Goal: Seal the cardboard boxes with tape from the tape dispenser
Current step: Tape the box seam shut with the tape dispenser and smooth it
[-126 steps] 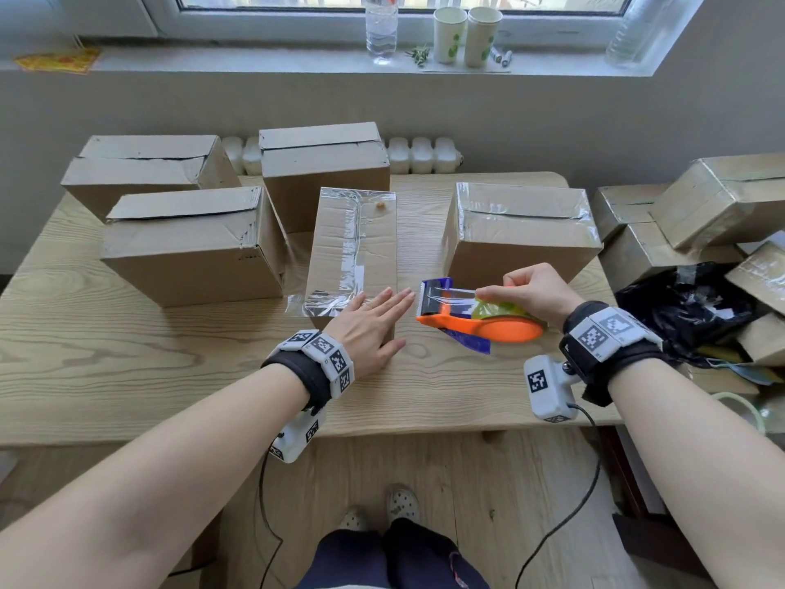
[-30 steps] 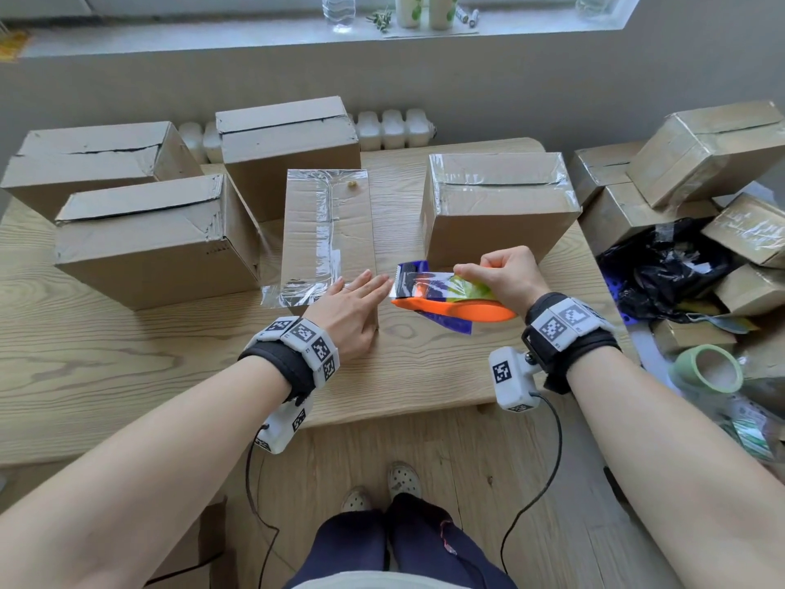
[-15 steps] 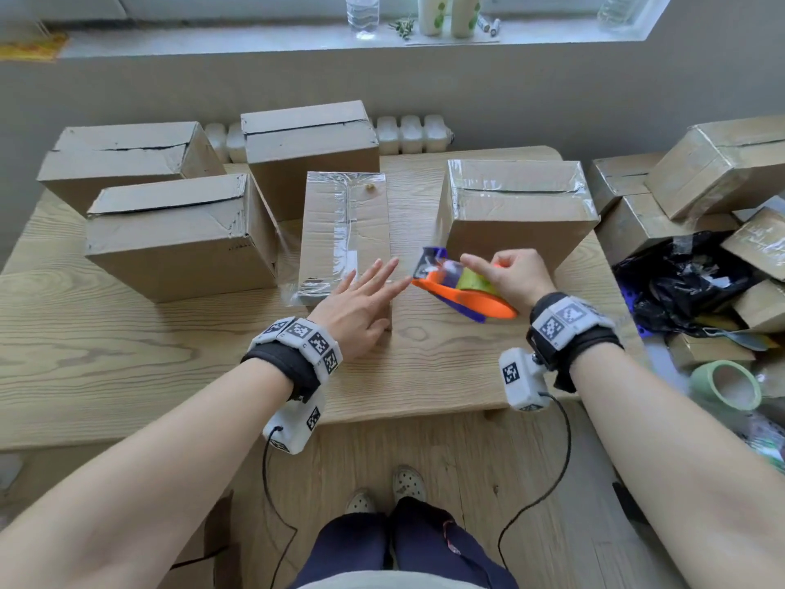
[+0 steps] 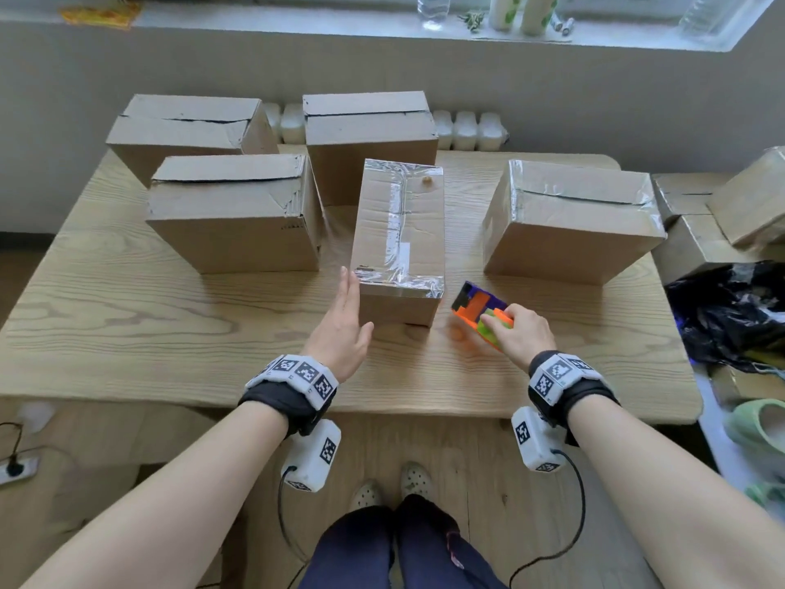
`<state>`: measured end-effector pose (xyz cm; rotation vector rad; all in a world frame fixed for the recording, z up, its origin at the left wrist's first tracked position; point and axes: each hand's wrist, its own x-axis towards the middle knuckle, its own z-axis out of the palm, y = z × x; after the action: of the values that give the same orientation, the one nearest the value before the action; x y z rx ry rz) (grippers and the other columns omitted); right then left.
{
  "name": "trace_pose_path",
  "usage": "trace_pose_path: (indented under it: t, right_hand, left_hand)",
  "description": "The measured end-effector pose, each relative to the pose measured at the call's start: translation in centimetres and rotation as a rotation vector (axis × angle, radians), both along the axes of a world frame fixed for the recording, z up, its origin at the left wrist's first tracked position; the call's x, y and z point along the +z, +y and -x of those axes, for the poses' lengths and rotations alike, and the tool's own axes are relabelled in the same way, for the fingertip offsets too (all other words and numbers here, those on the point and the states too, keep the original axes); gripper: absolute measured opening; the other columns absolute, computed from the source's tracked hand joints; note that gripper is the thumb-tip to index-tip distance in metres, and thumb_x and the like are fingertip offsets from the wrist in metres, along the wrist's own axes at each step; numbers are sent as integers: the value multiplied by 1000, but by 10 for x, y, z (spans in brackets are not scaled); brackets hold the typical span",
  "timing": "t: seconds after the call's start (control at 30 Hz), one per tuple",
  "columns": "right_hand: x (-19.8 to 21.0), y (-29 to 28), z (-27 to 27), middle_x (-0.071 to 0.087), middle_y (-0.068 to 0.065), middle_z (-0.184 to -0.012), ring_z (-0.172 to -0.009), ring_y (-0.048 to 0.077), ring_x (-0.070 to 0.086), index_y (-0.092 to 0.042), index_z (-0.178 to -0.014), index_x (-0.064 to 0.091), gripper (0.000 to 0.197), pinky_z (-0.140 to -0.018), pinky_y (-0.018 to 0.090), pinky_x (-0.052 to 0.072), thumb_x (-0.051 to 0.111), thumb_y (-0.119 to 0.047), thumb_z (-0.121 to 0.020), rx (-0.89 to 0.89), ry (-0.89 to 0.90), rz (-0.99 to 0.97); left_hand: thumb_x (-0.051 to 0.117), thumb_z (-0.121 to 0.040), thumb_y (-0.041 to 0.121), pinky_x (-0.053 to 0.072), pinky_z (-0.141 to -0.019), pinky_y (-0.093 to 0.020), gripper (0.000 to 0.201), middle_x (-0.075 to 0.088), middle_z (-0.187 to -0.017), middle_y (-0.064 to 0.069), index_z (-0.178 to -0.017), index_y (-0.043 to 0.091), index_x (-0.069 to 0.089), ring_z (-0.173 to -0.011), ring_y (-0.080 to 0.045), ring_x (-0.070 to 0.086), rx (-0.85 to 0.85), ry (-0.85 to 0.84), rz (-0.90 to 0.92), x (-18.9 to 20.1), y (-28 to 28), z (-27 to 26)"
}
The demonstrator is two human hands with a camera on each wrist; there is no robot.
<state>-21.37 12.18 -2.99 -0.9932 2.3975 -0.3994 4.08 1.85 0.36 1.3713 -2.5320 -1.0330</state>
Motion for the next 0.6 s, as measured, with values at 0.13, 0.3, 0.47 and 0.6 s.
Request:
trace_pose_path:
  t: [0.13,0.3,0.47,0.6]
  right_hand:
    - [-17,4,-5,65,12,-104,-101,33,57,-13,-105,57,45,-77,33,37,55,-54,-87,44,29,-37]
    - [-24,10,-9,49,-3,-68,-75,25,51,-22,-68,40,38,-65,30,34,62,-48,-85,99,-17,-87]
    - [-27,8,-12,56,3,-83,-83,23,55,-11,-89,54,34,-71,32,40,65,-43,-85,206,-23,-147]
    - [-26,11,-16,61,7,-89,-84,23,55,-6,-96,59,34,-71,32,41,67,-37,-84,225,-40,-149]
  left_hand:
    - [40,-98,16,39,-100,-37,72,-22,-155,4,-148,13,-11,-133,-28,36,36,40,-7,-2,3,2]
    - [44,-96,14,33,-104,-33,73,-13,-157,2,-150,12,-5,-139,-22,26,47,74,27,-3,0,3]
    - [44,-95,10,12,-106,-13,69,-3,-158,-3,-150,8,1,-145,-13,7,75,107,28,-4,-3,6]
    - [44,-95,7,4,-108,-11,67,6,-158,-7,-149,6,4,-145,-14,8,128,159,-33,-3,-4,8]
